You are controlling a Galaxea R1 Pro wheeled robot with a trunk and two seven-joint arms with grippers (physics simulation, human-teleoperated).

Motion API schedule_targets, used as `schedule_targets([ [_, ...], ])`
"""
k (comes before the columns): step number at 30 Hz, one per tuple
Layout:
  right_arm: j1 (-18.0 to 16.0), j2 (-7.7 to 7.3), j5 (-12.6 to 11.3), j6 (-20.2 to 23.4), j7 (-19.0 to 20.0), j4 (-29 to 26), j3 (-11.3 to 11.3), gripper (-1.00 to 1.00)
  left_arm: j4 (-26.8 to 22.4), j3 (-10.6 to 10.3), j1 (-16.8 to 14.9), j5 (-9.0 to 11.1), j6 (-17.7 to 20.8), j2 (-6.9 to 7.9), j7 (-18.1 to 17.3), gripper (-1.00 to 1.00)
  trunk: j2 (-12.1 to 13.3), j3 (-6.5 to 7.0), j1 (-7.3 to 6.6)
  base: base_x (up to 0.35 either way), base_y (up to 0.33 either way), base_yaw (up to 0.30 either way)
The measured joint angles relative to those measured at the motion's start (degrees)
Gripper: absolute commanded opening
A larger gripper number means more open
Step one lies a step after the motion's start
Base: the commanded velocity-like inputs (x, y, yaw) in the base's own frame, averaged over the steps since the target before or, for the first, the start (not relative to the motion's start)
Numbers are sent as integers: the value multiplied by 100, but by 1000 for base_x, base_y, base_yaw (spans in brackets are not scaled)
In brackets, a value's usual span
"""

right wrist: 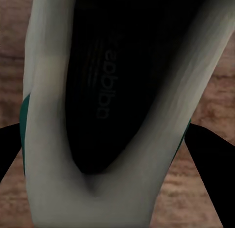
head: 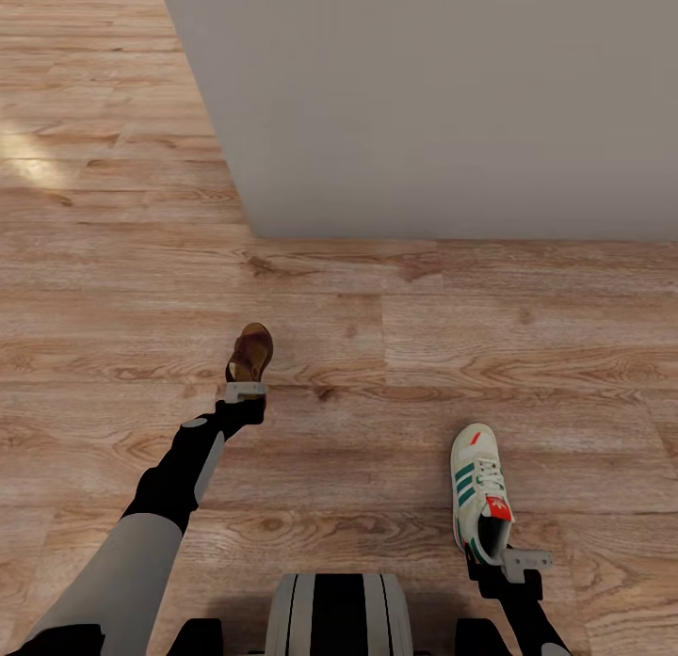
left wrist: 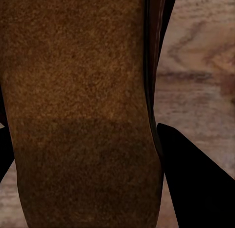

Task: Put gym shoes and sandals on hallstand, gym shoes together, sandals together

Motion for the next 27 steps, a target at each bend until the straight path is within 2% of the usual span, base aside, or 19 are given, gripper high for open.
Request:
schedule_targets([
  [15,0,0,-6,-1,-4,-6,5,-100,-5,-3,3,-1,0,15,0,-100,0,0,0,0,0,0],
  [27,0,-5,-6,-24,-1,-17,15,-100,11,42,20,1,-8,45,0,-100,16,265,-31,0,0,0],
])
